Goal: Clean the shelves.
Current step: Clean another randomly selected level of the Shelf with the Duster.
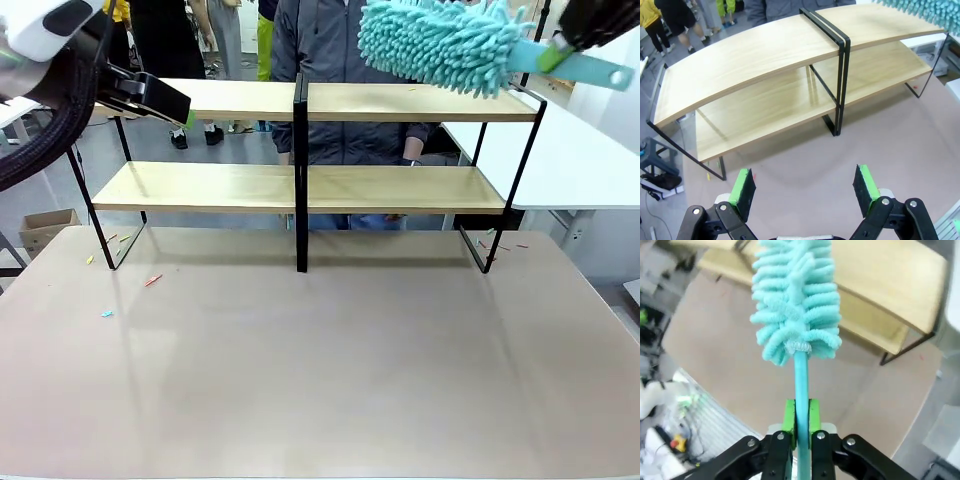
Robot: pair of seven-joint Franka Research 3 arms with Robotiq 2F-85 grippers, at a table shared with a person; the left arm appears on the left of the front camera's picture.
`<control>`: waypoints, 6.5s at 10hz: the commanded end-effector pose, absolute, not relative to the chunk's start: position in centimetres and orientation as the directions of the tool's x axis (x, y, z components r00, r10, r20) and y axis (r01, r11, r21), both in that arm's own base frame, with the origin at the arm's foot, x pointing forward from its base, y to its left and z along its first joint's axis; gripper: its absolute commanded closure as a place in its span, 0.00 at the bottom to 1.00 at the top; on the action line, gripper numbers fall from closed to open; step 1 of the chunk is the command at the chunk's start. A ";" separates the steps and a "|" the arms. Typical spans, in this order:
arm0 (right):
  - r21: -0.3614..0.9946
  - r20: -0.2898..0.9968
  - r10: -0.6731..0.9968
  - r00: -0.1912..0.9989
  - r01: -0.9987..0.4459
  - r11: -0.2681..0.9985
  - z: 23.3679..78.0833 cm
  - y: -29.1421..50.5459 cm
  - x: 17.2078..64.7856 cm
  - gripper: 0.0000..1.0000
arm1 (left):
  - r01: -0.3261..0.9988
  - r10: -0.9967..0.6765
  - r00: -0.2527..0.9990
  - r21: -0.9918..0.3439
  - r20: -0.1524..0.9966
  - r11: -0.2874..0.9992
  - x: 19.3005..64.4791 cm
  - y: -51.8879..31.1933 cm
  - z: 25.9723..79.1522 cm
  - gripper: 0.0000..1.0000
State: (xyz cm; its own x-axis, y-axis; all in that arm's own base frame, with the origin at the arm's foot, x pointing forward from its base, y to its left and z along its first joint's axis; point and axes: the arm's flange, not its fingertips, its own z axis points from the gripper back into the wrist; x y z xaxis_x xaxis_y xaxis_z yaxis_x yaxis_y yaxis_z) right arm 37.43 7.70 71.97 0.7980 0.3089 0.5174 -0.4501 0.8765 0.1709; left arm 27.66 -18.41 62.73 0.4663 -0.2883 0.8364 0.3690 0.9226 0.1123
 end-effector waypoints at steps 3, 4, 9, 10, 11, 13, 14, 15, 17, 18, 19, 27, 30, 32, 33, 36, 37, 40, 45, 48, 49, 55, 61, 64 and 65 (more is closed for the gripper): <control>0.167 0.414 0.060 0.908 -0.141 0.976 73.6 12.4 43.4 0.88 | 0.363 -0.288 0.460 0.119 0.840 0.924 27.6 -18.3 62.8 0.00; 0.160 0.381 0.055 0.923 -0.124 0.979 73.3 13.1 45.0 0.88 | 0.363 -0.288 0.460 0.119 0.840 0.924 27.6 -18.3 62.8 0.00; 0.132 0.300 -0.043 0.953 0.003 0.991 72.8 12.7 46.3 0.88 | 0.363 -0.288 0.460 0.119 0.840 0.924 27.6 -18.3 62.8 0.00; 0.045 0.235 -0.189 0.954 0.183 0.982 72.7 11.6 45.5 0.88 | 0.363 -0.288 0.460 0.119 0.840 0.924 27.6 -18.3 62.8 0.00; 0.039 0.226 -0.341 0.912 0.342 0.939 72.6 10.5 44.6 0.88 | 0.363 -0.288 0.460 0.119 0.840 0.924 27.6 -18.3 62.8 0.00; 0.100 0.185 -0.506 0.843 0.496 0.863 73.0 8.5 43.0 0.88 | 0.363 -0.288 0.460 0.119 0.840 0.924 27.6 -18.3 62.8 0.00; 0.146 0.225 -0.477 0.850 0.455 0.879 73.2 8.1 42.8 0.88 | 0.363 -0.288 0.460 0.119 0.840 0.924 27.6 -18.3 62.8 0.00; 0.190 0.256 -0.415 0.873 0.376 0.907 73.3 8.4 42.8 0.88 | 0.363 -0.288 0.460 0.119 0.840 0.924 27.6 -18.3 62.8 0.00; 0.260 0.255 -0.302 0.918 0.236 0.936 73.3 8.6 43.2 0.88 | 0.363 -0.288 0.460 0.119 0.840 0.924 27.6 -18.3 62.8 0.00; 0.294 0.263 -0.257 0.930 0.176 0.939 73.3 8.4 43.1 0.88 | 0.363 -0.288 0.460 0.119 0.840 0.924 27.6 -18.3 62.8 0.00; 0.326 0.287 -0.237 0.928 0.138 0.935 73.4 8.1 42.9 0.88 | 0.363 -0.288 0.460 0.119 0.840 0.924 27.6 -18.3 62.8 0.00; 0.534 0.561 0.177 0.809 -0.517 0.669 74.9 -2.0 37.5 0.88 | 0.363 -0.288 0.460 0.119 0.840 0.924 27.6 -18.3 62.8 0.00; 0.366 0.732 0.237 0.639 -0.662 0.654 73.2 -8.6 35.3 0.88 | 0.363 -0.288 0.460 0.119 0.840 0.924 27.6 -18.3 62.8 0.00; 0.328 0.869 0.104 0.483 -0.722 0.609 70.1 -12.3 33.8 0.88 | 0.363 -0.288 0.460 0.119 0.840 0.924 27.6 -18.3 62.8 0.00; 0.329 0.889 0.042 0.455 -0.702 0.632 68.9 -13.1 33.5 0.88 | 0.363 -0.288 0.460 0.119 0.840 0.924 27.6 -18.3 62.8 0.00; 0.396 0.875 -0.042 0.482 -0.665 0.633 67.5 -13.7 34.2 0.88 | 0.363 -0.288 0.460 0.119 0.840 0.924 27.6 -18.3 62.8 0.00; 0.357 0.886 -0.006 0.463 -0.674 0.647 68.2 -15.3 33.3 0.88 | 0.363 -0.288 0.460 0.119 0.840 0.924 27.6 -18.3 62.8 0.00; 0.414 0.832 -0.010 0.554 -0.609 0.677 67.8 -13.4 34.0 0.88 | 0.363 -0.288 0.460 0.119 0.840 0.924 27.6 -18.3 62.8 0.00; 0.302 0.495 0.201 0.846 -0.383 0.873 72.3 -0.8 37.1 0.88 | 0.363 -0.288 0.460 0.119 0.840 0.924 27.6 -18.3 62.8 0.00; 0.325 0.343 0.156 0.926 -0.272 0.906 73.2 2.2 39.2 0.88 | 0.363 -0.288 0.460 0.119 0.840 0.924 27.6 -18.3 62.8 0.00; 0.325 0.323 0.139 0.936 -0.248 0.913 73.1 2.4 39.7 0.88 | 0.363 -0.288 0.460 0.119 0.840 0.924 27.6 -18.3 62.8 0.00; 0.164 0.254 -0.334 0.908 0.300 0.940 72.7 0.8 39.2 0.88 | 0.363 -0.288 0.460 0.119 0.840 0.924 27.6 -18.3 62.8 0.00; 0.241 0.400 -0.218 0.890 0.128 0.962 73.1 0.4 38.3 0.88 | 0.363 -0.288 0.460 0.119 0.840 0.924 27.6 -18.3 62.8 0.00; 0.441 0.486 -0.081 0.870 -0.165 0.882 73.3 -3.5 35.5 0.88 | 0.363 -0.288 0.460 0.119 0.840 0.924 27.6 -18.3 62.8 0.00; 0.496 0.546 -0.022 0.837 -0.302 0.814 73.3 -5.6 33.7 0.88 | 0.363 -0.288 0.460 0.119 0.840 0.924 27.6 -18.3 62.8 0.00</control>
